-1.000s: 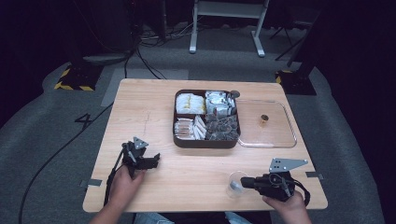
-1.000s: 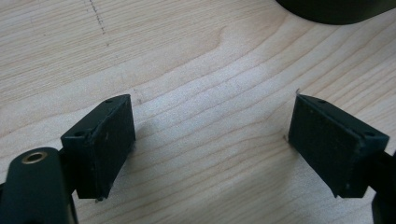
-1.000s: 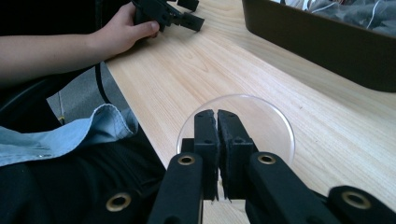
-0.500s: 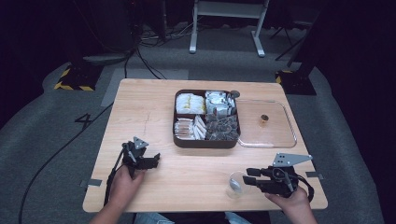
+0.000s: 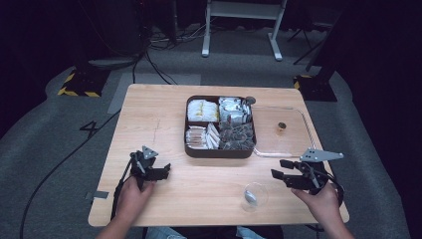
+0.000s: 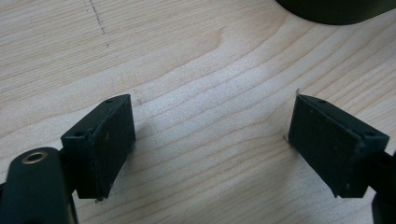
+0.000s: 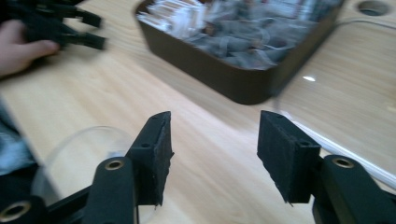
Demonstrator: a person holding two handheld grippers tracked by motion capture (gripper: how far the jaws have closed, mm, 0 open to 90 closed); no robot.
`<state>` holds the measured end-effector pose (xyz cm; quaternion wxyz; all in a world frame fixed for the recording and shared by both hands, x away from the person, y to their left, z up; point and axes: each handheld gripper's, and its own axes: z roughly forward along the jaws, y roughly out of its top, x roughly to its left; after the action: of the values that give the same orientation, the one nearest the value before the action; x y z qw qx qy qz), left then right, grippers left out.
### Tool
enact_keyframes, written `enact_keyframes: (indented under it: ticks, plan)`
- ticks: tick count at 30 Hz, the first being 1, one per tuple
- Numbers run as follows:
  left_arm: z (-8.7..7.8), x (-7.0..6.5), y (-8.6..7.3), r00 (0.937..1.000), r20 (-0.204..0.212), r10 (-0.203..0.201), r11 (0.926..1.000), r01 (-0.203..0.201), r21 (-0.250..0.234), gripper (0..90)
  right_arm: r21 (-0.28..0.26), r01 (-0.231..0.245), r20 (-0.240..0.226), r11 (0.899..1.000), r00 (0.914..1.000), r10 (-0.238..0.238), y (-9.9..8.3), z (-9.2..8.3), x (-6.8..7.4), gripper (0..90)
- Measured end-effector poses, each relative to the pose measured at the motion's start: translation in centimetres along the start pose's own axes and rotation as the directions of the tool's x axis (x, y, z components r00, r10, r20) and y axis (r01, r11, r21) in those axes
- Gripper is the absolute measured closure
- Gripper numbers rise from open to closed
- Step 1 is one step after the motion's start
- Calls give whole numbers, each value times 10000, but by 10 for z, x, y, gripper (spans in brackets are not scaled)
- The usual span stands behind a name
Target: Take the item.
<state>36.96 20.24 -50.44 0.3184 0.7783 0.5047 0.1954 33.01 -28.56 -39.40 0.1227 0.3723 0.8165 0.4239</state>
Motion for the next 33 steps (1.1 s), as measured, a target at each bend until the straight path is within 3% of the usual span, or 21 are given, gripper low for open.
enact_keyframes:
  ticks: [2, 6, 10, 15, 22, 25, 29, 33]
  plan:
    - [0, 0, 0, 10000, -11, -11, 10000, 11, 10, 150, 215, 35, 532, 9998, 9986, -47, -2, 1, -11, 419]
    - [-1, 0, -1, 10000, -22, -23, 10000, 23, -15, 150, 461, -11, 984, 9989, 9951, -35, -7, 3, -21, 404]
    - [-1, 0, -1, 10000, -22, -23, 10000, 23, -11, 149, 915, 37, 1665, 9958, 9859, -190, -17, 5, -34, 393]
    - [0, 0, 0, 10000, -26, 0, 10000, 0, 3, 148, 1350, -327, 2239, 9903, 9746, 17, -38, 7, -53, 372]
    - [1, 0, 1, 10000, -29, -30, 10000, 30, 15, 148, 1576, -809, 2740, 9842, 9611, 351, -64, 9, -73, 309]
    - [1, 0, 1, 10000, -26, -32, 10000, 32, 13, 148, 1609, -890, 2831, 9830, 9582, 404, -75, 12, -77, 292]
    - [1, 0, 1, 10000, -26, -35, 10000, 35, 13, 148, 1497, -977, 2730, 9839, 9605, 539, -82, 13, -81, 275]
    - [1, 0, 1, 10000, -28, -33, 10000, 33, 13, 148, 1279, -1062, 2862, 9861, 9559, 658, -91, 18, -83, 194]
